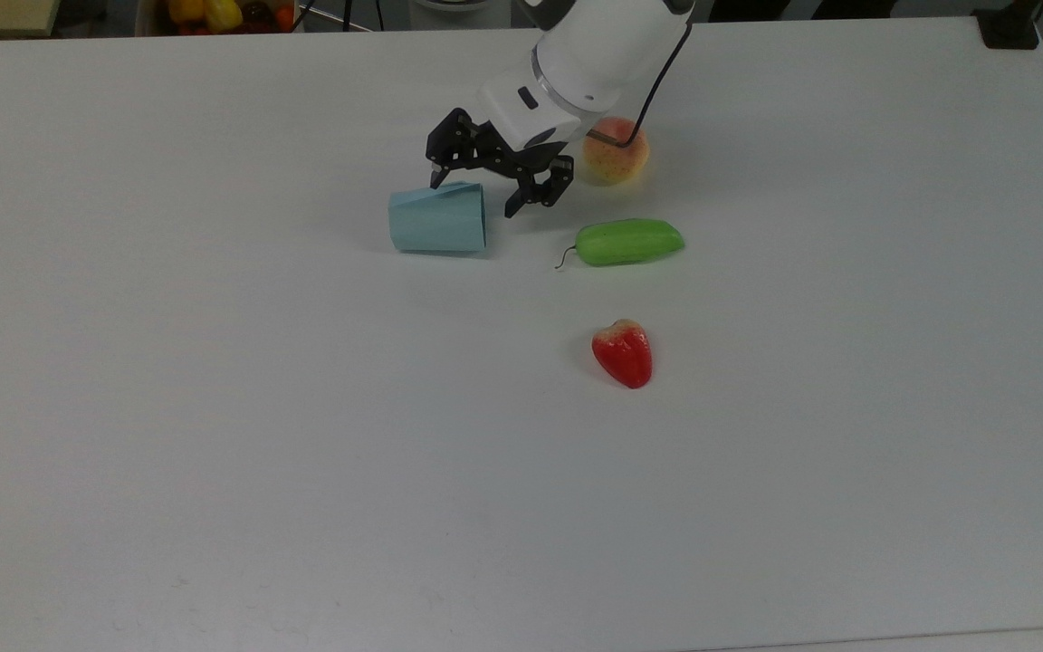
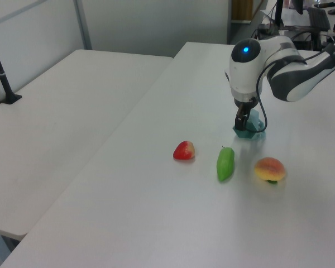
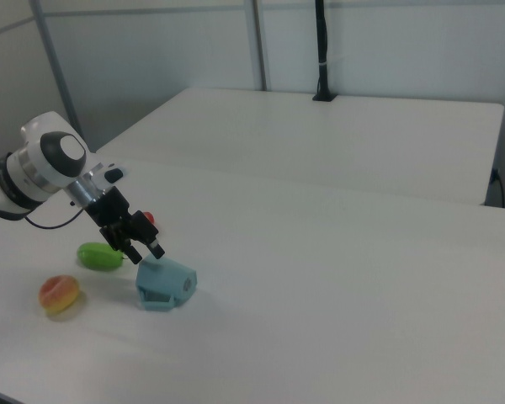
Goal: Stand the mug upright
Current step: 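Move the gripper down to the tipped light-blue mug's base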
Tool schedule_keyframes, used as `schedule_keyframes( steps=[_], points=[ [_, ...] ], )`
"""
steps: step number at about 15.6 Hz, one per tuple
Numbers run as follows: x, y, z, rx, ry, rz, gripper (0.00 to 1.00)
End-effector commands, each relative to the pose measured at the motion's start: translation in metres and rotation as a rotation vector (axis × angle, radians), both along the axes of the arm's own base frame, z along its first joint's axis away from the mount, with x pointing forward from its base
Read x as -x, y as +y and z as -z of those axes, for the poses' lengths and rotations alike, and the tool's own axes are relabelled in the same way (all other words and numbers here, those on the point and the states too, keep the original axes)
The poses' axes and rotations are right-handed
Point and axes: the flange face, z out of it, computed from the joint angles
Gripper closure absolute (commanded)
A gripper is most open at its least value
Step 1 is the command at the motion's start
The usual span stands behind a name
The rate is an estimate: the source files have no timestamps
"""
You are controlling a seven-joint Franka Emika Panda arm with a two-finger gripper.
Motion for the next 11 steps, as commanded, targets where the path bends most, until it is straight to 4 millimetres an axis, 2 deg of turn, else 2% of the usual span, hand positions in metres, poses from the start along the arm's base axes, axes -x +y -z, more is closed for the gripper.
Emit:
schedule_keyframes(
  steps=[1,8,9,10,11],
  points=[
    [0.011,-0.008,0.024,0.089,-0.039,-0.012,0.0],
    [0.019,-0.018,0.043,0.176,-0.071,-0.004,0.12],
    [0.02,-0.018,0.044,0.184,-0.071,-0.012,0.21],
    [0.02,-0.02,0.044,0.2,-0.068,-0.012,0.39],
    [0.021,-0.02,0.046,0.208,-0.064,-0.016,0.62]
  ],
)
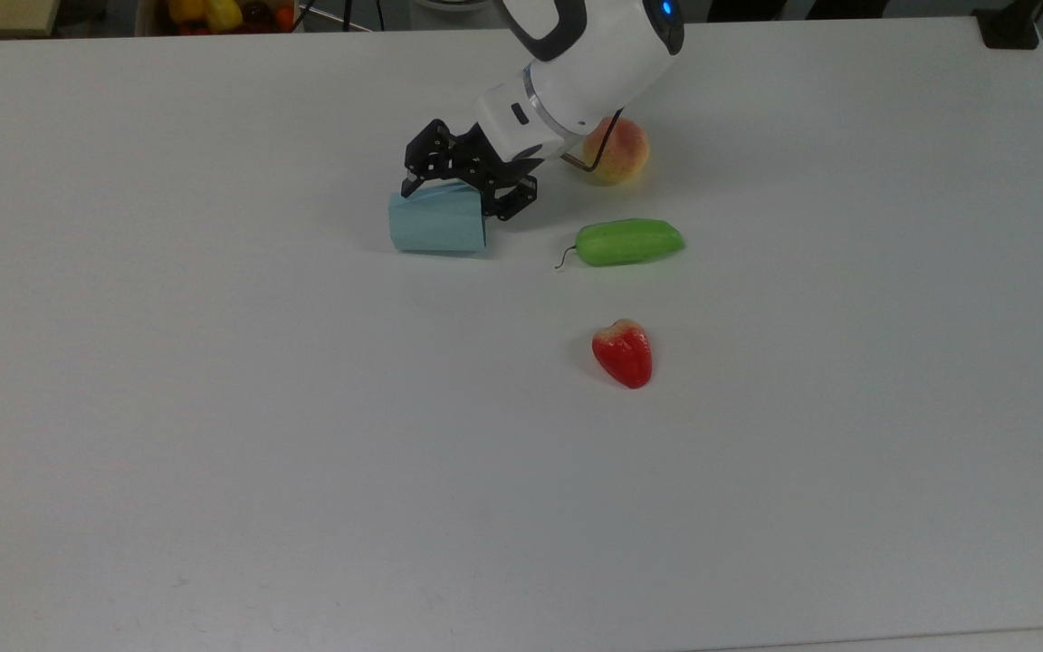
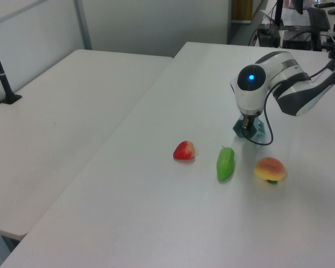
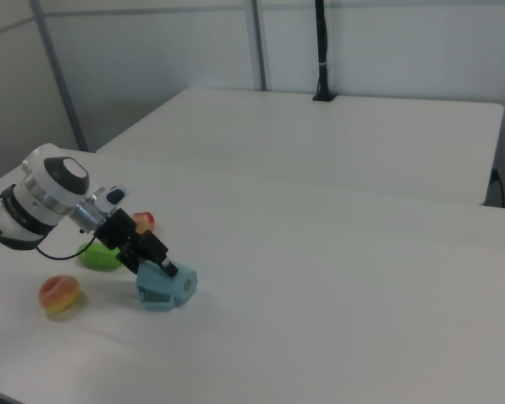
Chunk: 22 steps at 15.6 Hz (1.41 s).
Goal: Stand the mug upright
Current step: 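Close the gripper on the mug's base rim, then lift the mug and rotate it so its opening faces up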
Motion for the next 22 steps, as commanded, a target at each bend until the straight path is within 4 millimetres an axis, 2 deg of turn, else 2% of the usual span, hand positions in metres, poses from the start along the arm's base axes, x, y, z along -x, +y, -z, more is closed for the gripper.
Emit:
schedule_keyframes(
  steps=[1,2,5,7,9,17,18,20,22],
  points=[
    [0.008,-0.003,0.005,0.033,-0.007,-0.003,0.86],
    [0.008,-0.004,0.004,0.033,-0.009,-0.002,1.0],
    [0.005,-0.011,0.0,0.023,-0.014,0.019,1.0],
    [-0.001,-0.022,-0.009,0.007,-0.026,0.041,1.0],
    [-0.011,-0.023,-0.024,-0.061,-0.017,0.08,1.0],
    [-0.043,-0.056,-0.115,-0.45,0.07,0.114,1.0],
    [-0.05,-0.066,-0.128,-0.518,0.066,0.119,1.0],
    [-0.065,-0.101,-0.157,-0.675,0.06,0.137,1.0],
    [-0.075,-0.143,-0.179,-0.797,0.062,0.068,1.0]
  ],
)
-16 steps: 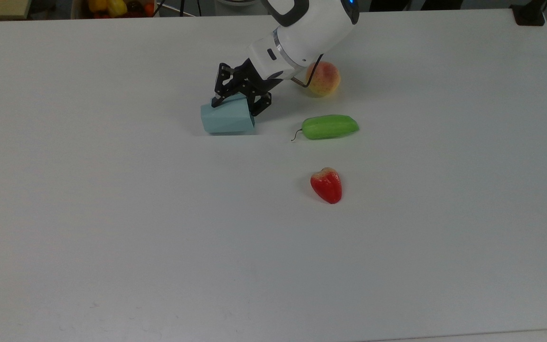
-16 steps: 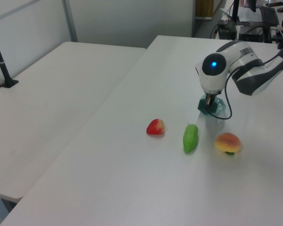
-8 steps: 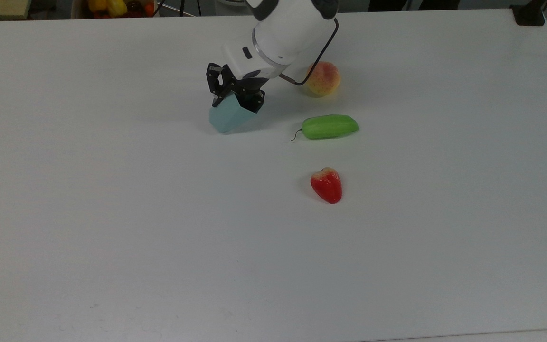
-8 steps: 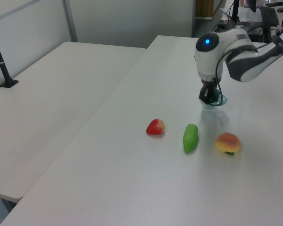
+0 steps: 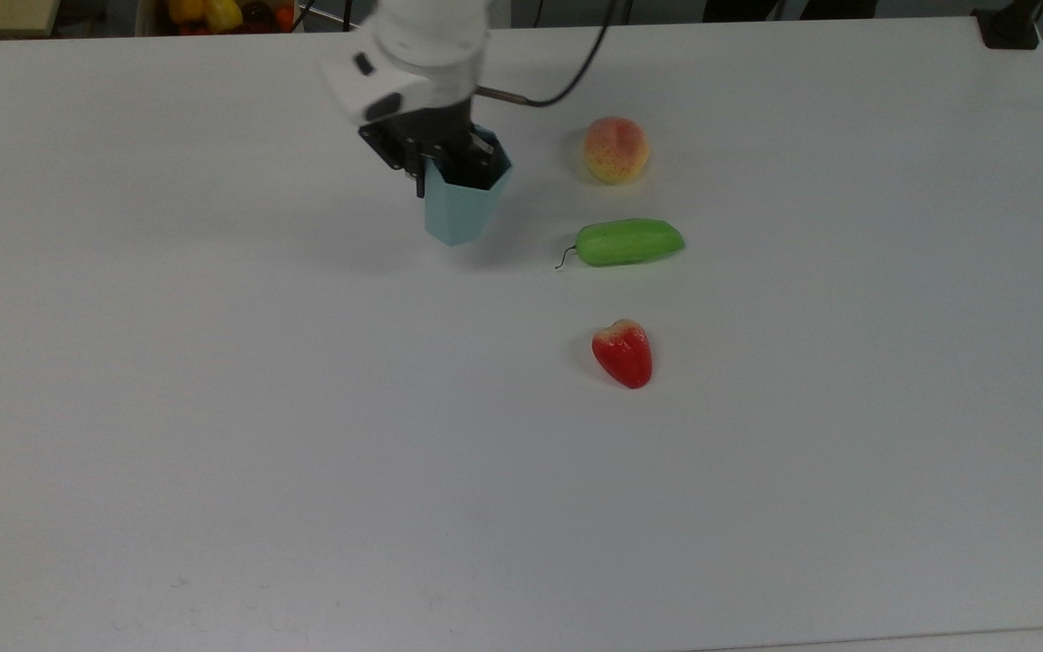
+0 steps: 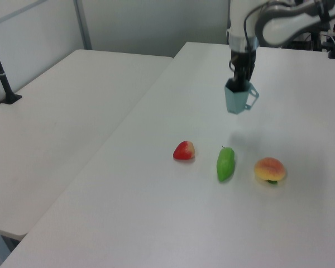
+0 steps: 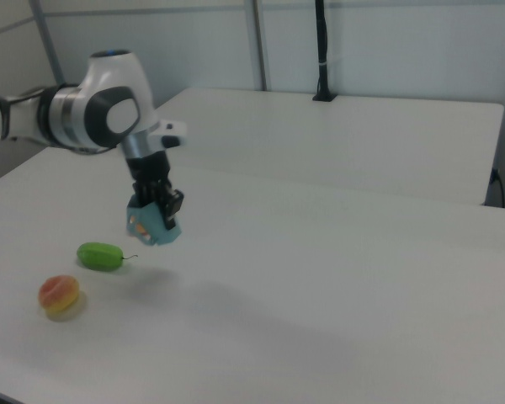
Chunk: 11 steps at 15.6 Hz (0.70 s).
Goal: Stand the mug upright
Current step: 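Lift the mug and rotate it so its opening faces up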
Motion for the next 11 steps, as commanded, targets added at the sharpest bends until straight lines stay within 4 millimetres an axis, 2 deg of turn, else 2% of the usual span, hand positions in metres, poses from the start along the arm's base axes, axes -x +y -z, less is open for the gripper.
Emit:
schedule_keyframes(
  steps=[1,3,7,8,11],
  points=[
    [-0.019,-0.076,-0.043,-0.21,-0.059,-0.072,1.0],
    [-0.037,-0.109,-0.043,-0.244,-0.093,-0.071,1.0],
    [-0.082,-0.158,-0.011,-0.223,-0.095,-0.044,1.0],
    [-0.089,-0.168,0.002,-0.217,-0.09,-0.067,1.0],
    [-0.1,-0.177,0.038,-0.196,-0.06,-0.211,1.0]
  ],
)
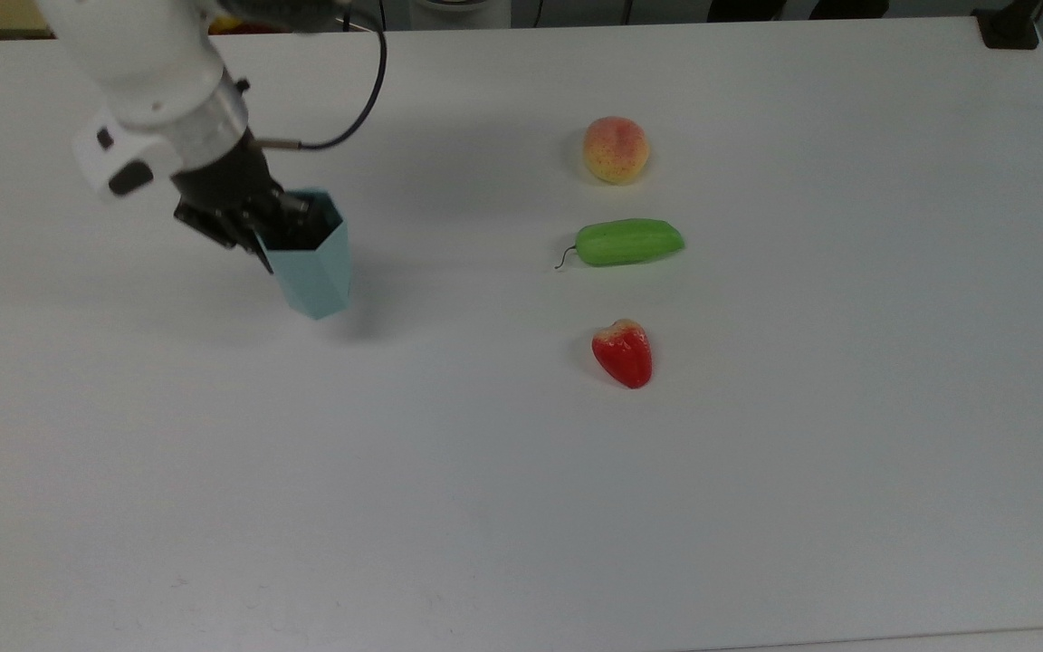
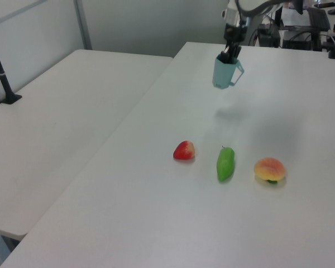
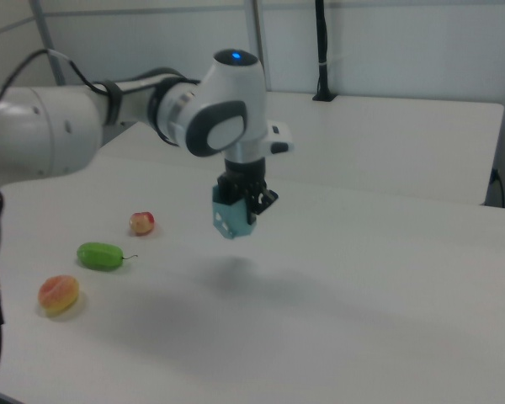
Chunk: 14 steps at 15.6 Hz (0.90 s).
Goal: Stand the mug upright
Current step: 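Lift the mug and rotate it so its opening faces up, then lower the upright mug onto the table beside the fruit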
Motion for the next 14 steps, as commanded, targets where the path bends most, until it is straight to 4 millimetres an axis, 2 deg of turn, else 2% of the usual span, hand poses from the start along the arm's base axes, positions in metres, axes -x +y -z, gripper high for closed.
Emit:
schedule_keyframes(
  steps=[1,3,9,10,11,14],
  points=[
    [-0.021,-0.008,0.039,0.015,0.024,-0.177,1.0],
    [-0.023,-0.005,0.059,0.032,0.052,-0.235,1.0],
    [-0.024,0.01,0.085,0.057,0.074,-0.3,1.0],
    [-0.024,0.011,0.087,0.058,0.078,-0.303,0.97],
    [-0.023,0.011,0.085,0.06,0.077,-0.305,0.9],
    [-0.024,0.017,0.086,0.068,0.081,-0.313,0.44]
  ],
)
